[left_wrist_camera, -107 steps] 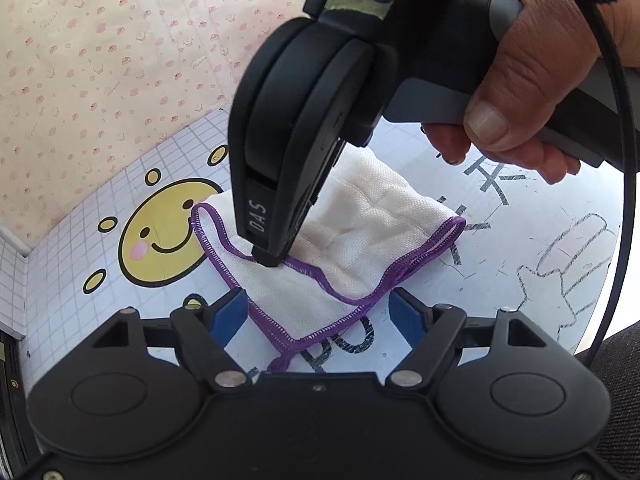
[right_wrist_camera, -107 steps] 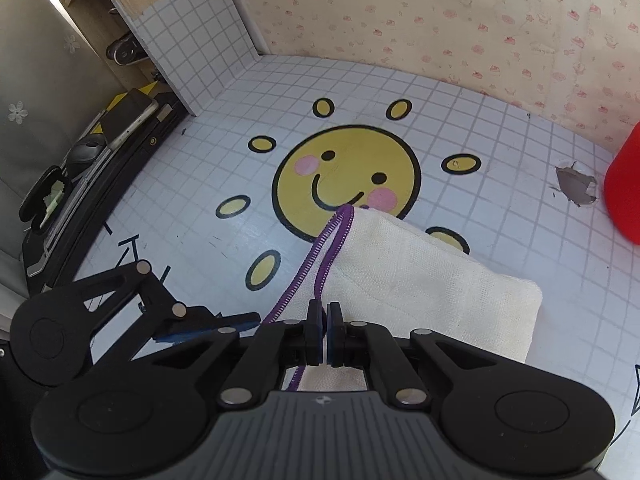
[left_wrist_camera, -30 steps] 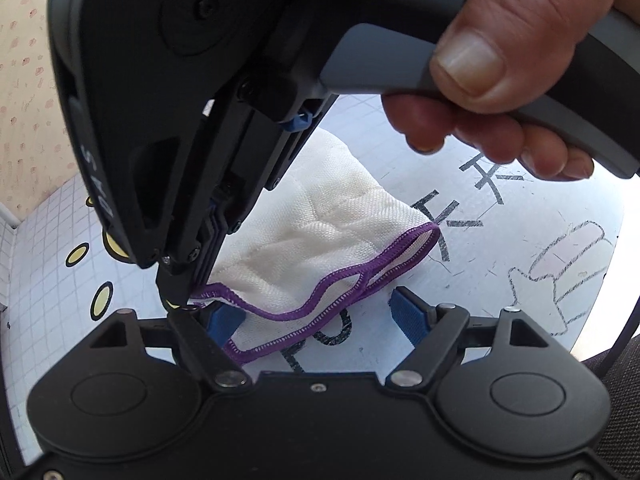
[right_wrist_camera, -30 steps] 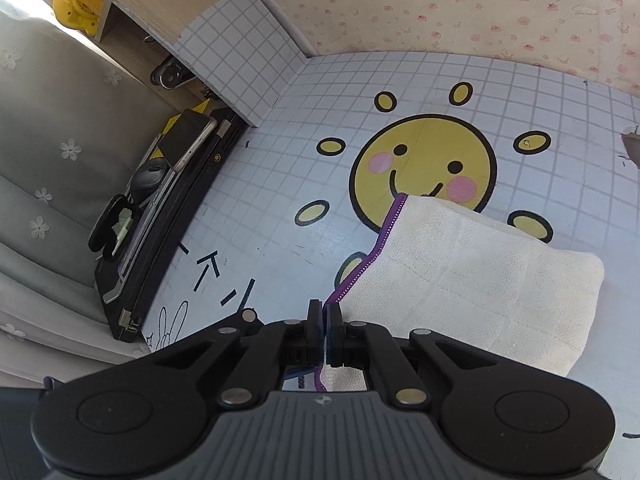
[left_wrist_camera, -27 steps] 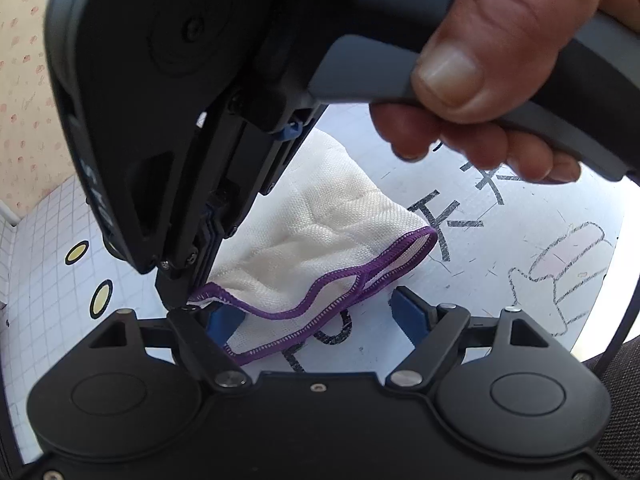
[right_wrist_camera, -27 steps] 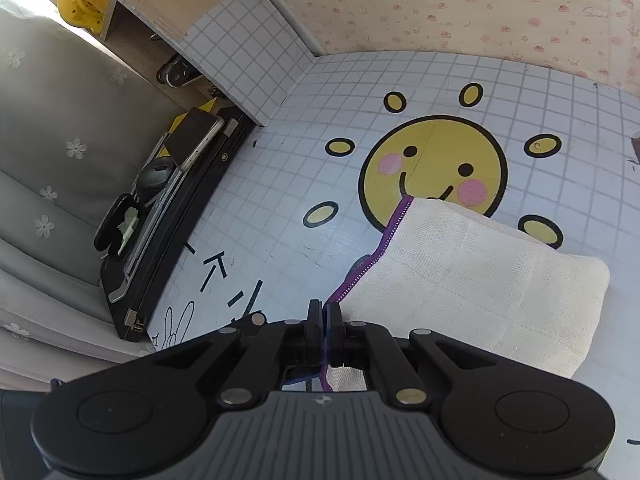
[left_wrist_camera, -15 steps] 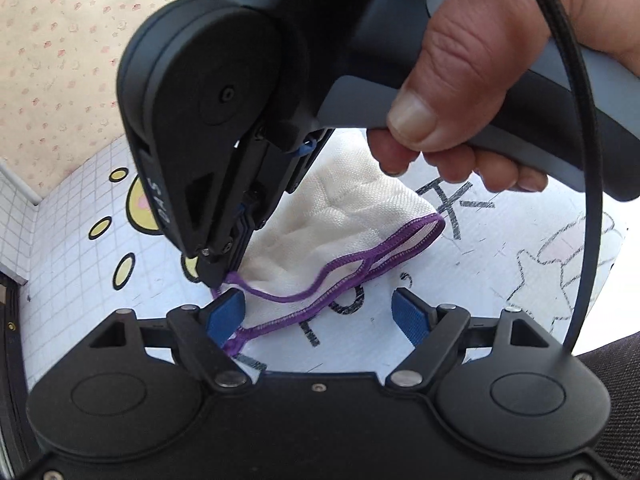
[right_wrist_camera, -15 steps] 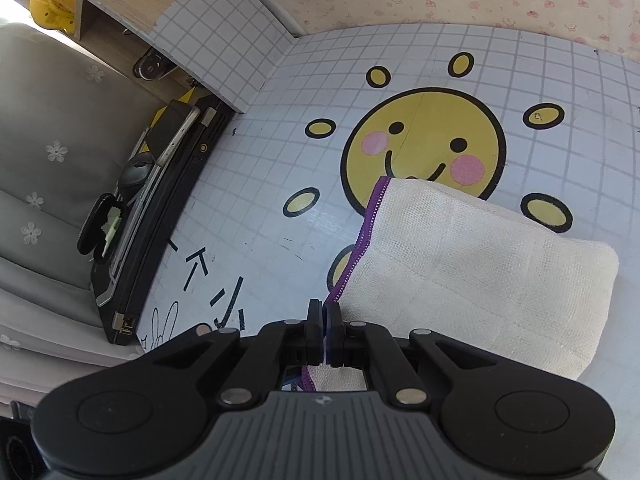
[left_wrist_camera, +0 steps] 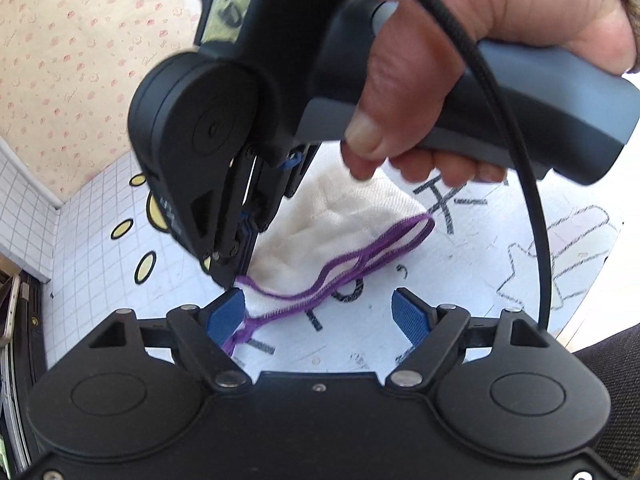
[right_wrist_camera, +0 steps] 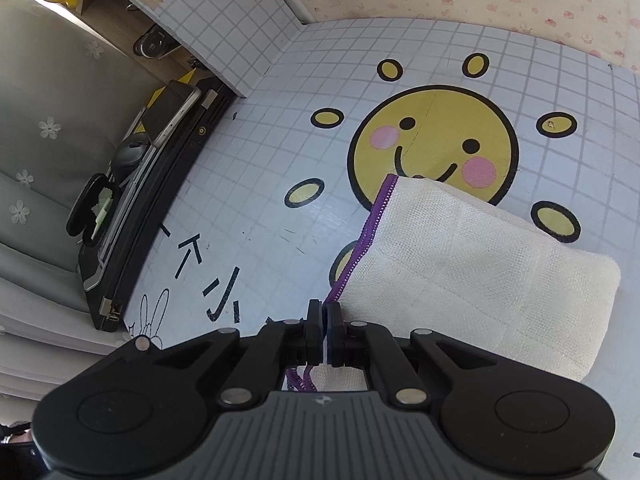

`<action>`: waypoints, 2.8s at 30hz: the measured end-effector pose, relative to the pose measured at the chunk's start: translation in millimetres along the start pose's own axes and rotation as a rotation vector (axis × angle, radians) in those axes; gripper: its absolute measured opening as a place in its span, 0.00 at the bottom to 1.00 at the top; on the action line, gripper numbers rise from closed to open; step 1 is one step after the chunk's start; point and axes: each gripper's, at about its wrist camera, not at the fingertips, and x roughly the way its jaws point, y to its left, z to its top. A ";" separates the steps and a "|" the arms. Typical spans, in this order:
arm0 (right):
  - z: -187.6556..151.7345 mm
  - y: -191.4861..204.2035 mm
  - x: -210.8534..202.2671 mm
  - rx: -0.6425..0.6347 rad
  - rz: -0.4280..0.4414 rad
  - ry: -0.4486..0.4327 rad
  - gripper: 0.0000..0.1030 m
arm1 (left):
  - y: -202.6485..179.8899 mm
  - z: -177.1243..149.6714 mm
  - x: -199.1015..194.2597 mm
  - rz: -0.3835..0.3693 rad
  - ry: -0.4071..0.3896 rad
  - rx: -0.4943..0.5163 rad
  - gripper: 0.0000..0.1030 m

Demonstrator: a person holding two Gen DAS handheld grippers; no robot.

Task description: Fold towel

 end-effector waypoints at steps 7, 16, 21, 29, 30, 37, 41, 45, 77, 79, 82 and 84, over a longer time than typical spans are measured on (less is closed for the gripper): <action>3.5 4.1 3.7 -0.018 -0.003 0.036 0.02 | -2.7 7.1 10.8 -0.033 0.011 -0.001 0.79; 3.3 11.1 4.1 -0.051 0.017 0.055 0.24 | 11.7 1.5 24.2 -0.058 0.063 -0.103 0.81; -0.6 24.1 -3.3 -0.142 -0.028 0.043 0.43 | 14.6 1.7 26.9 -0.064 0.071 -0.128 0.82; 0.0 15.7 -16.1 -0.132 -0.034 0.017 0.46 | 14.4 1.4 28.9 -0.060 0.075 -0.138 0.83; 0.2 14.5 -17.6 -0.130 -0.042 0.012 0.46 | 14.3 1.5 29.2 -0.060 0.076 -0.138 0.83; 3.1 11.6 -27.7 -0.169 -0.085 -0.006 0.46 | 14.8 3.1 29.1 -0.054 0.074 -0.143 0.80; 6.8 7.3 -33.0 -0.192 -0.112 -0.025 0.46 | 28.5 8.7 22.5 -0.108 0.046 -0.238 0.74; 12.4 2.6 -36.0 -0.234 -0.195 -0.044 0.46 | 37.3 14.2 12.1 -0.102 0.013 -0.269 0.74; 36.0 9.4 -11.4 -0.458 -0.310 -0.083 0.48 | 41.6 10.1 12.4 -0.031 0.047 -0.184 0.77; 30.0 8.4 -24.9 -0.452 -0.289 -0.097 0.48 | 48.1 10.7 7.6 -0.033 0.039 -0.208 0.77; 18.2 5.1 -38.3 -0.446 -0.294 -0.100 0.48 | 57.9 11.2 0.9 -0.028 0.028 -0.254 0.77; 4.9 2.0 -47.2 -0.441 -0.292 -0.093 0.48 | 62.3 11.2 -1.9 -0.017 0.026 -0.266 0.77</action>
